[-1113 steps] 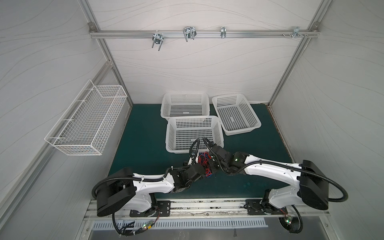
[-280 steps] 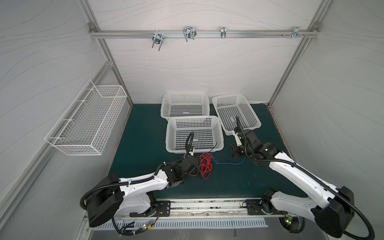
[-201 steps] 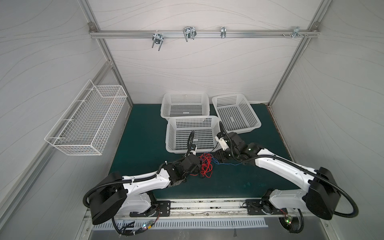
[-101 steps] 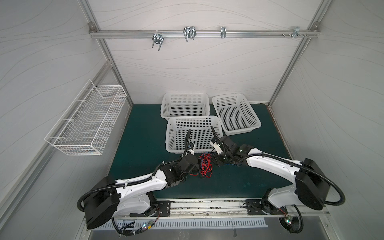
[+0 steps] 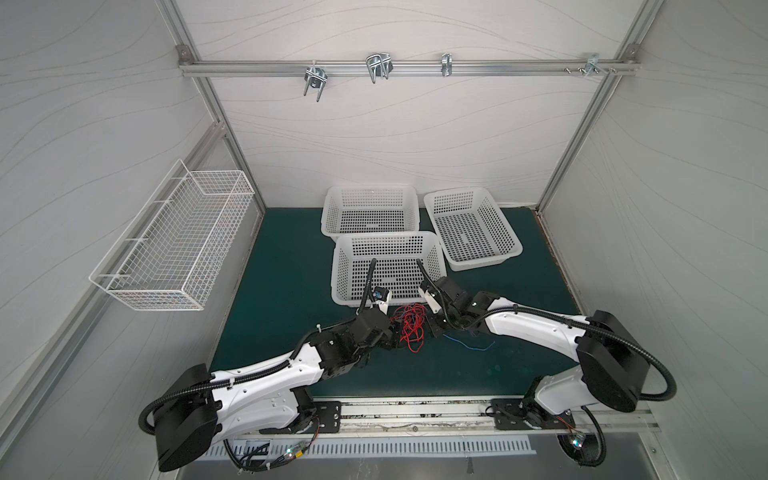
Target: Untangle the cables
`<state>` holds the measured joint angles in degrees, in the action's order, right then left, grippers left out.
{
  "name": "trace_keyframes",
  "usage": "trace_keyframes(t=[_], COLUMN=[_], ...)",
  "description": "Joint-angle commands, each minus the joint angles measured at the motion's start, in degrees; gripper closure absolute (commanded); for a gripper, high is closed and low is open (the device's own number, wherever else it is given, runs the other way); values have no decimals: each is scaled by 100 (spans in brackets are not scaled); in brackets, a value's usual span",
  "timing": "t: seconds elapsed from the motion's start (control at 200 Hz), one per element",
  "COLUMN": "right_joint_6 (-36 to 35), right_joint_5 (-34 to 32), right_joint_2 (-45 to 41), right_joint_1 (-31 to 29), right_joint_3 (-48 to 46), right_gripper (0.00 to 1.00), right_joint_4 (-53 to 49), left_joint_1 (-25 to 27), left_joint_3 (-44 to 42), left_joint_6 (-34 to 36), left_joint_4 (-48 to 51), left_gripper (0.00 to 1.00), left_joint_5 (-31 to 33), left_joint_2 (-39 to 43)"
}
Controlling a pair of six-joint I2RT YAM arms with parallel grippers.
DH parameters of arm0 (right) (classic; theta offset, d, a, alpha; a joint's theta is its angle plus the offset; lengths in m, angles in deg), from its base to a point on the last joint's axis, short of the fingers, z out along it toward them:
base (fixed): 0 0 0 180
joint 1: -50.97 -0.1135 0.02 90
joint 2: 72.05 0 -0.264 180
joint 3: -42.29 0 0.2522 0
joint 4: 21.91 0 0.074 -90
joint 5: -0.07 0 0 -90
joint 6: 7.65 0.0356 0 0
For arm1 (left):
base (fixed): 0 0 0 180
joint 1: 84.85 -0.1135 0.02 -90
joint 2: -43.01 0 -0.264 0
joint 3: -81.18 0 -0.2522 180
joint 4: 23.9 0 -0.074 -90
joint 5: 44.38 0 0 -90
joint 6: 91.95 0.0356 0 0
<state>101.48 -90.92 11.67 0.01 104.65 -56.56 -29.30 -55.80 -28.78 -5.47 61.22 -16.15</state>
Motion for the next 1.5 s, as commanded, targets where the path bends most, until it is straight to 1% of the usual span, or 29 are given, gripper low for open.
trace_keyframes(t=[0.0, 0.16, 0.3, 0.465, 0.635, 0.765, 0.865, 1.101, 1.146, 1.181, 1.311, 1.386, 1.456, 1.496], right_joint_6=[77, 107, 161, 148, 119, 105, 106, 82, 74, 81, 81, 83, 91, 99], right_joint_5=[-57, -78, -65, -111, -34, 84, 214, 357, 368, 360, 207, -153, -563, -759], right_joint_2=[-235, -350, -357, -367, -448, -574, -737, -1029, -1036, -1033, -1100, -1165, -1257, -1328], right_joint_1=[-44, -46, -102, -229, -291, -327, -336, -336, -336, -336, -337, -336, -306, -261], right_joint_3=[189, 203, 271, 369, 401, 387, 362, 344, 359, 369, 423, 505, 624, 688], right_gripper=[92, 95, 98, 100, 100, 100, 100, 100, 100, 100, 100, 100, 100, 100], right_joint_4=[26, 21, 51, -21, -115, -195, -204, -84, -88, -106, -216, -500, -825, -1028], left_joint_1=[23, 113, 197, 244, 364, 386, 386, 389, 389, 386, 386, 391, 386, 386], left_joint_3=[272, 311, 375, 396, 275, 257, 285, 405, 419, 433, 482, 510, 525, 537], left_joint_6=[88, 156, 178, -109, -286, -340, -329, -515, -559, -584, -666, -688, -724, -761], left_joint_4=[10, -82, -172, -258, -520, -647, -789, -1052, -1079, -1102, -986, -859, -738, -644], left_gripper=[29, 29, 29, 26, 16, 15, 17, 22, 25, 31, 65, 82, 100, 100], left_joint_5=[-447, -718, -806, -388, 446, 925, 1040, 969, 971, 980, 1110, 1171, 1248, 1292], left_joint_2=[10, -33, -346, -826, -1086, -1221, -1399, -1991, -2069, -2120, -2203, -2199, -2188, -2179])
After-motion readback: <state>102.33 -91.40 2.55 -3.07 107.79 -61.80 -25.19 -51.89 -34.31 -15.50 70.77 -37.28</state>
